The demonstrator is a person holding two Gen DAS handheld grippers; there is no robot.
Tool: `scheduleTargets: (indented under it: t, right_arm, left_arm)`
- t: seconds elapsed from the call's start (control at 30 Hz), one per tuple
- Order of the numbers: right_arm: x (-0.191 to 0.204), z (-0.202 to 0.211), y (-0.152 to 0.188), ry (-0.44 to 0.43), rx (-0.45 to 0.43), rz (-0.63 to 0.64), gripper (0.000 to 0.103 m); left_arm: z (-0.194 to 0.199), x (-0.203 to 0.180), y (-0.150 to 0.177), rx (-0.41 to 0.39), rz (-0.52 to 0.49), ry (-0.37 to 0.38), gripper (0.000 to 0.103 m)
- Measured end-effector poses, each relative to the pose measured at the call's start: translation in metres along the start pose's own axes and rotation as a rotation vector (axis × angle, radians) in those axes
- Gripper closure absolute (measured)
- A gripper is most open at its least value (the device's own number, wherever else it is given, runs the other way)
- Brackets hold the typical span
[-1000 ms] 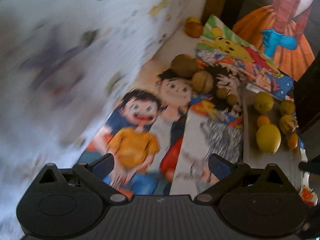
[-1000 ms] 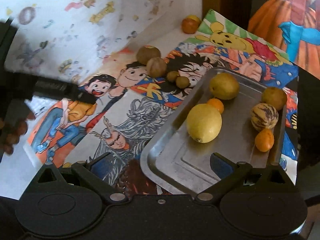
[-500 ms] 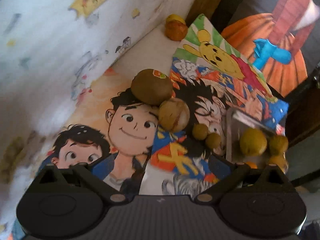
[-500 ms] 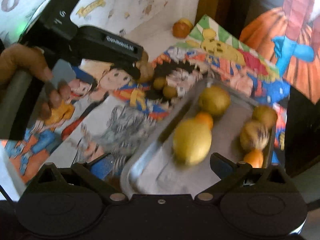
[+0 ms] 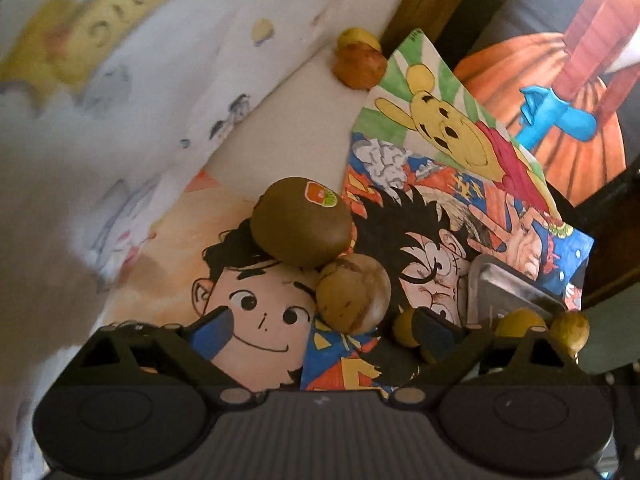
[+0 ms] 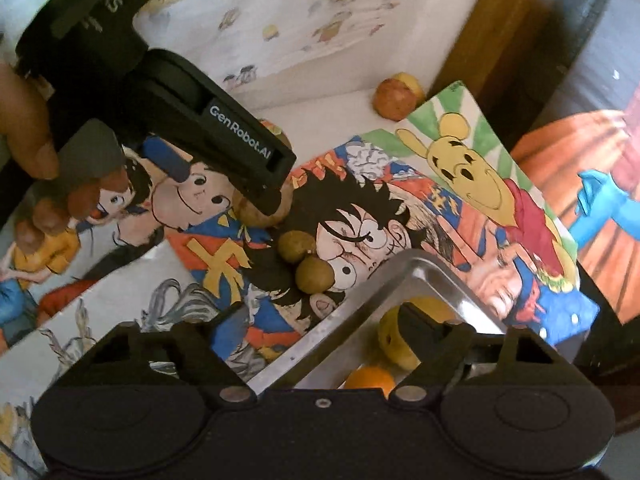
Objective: Organize fruits
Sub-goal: 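Move the left tool to the brown round fruit while the right tool approaches a small brown berry, then grasp the brown round fruit with the left tool while the right tool grasps the small brown berry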
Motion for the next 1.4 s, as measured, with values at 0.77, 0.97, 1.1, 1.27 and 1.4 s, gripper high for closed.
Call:
scheduleTargets:
  t: [0.77,0.97,1.1,1.27,1.4]
  right_arm:
    - [-0.008,-0.048,-0.014,-0.056,0.084,0.03,0.063]
    - [-0.008,-0.05,-0.012,-0.07,0.092,0.027,0.073]
    - [-0.006,-0.047,-0.008,-0.082,0.085,0.008,0.073]
    - [0.005,-0.032,0.0,-0.096,0.049,-0.056,0.073]
    - [0.018,-0.016,0.008,-0.113,0.016,-0.102,0.073]
  left_arm:
    - [-0.022,-0.023,-0.011,0.048,-0.048,0.054,0.052]
    - [-0.022,-0.023,-0.012,0.053,-0.043,0.047,0.053]
    - [-0.021,-0.022,-0.011,0.048,-0.046,0.047,0.055]
    - [-0.017,-0.019,-0.007,0.049,-0.039,0.044,0.056]
    - [-0.012,-0.017,0.0,0.062,-0.038,0.043,0.056]
Point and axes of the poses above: each gripper's, at about its wrist camera, not at the fingertips, and z roughly against the way its jaws point, x to its left, y to its underside, the point moved 9 cm from there along -z, roughly the way its jaws point, and after that the axes turned 13 degrees about -y, right-handed, at the moved point
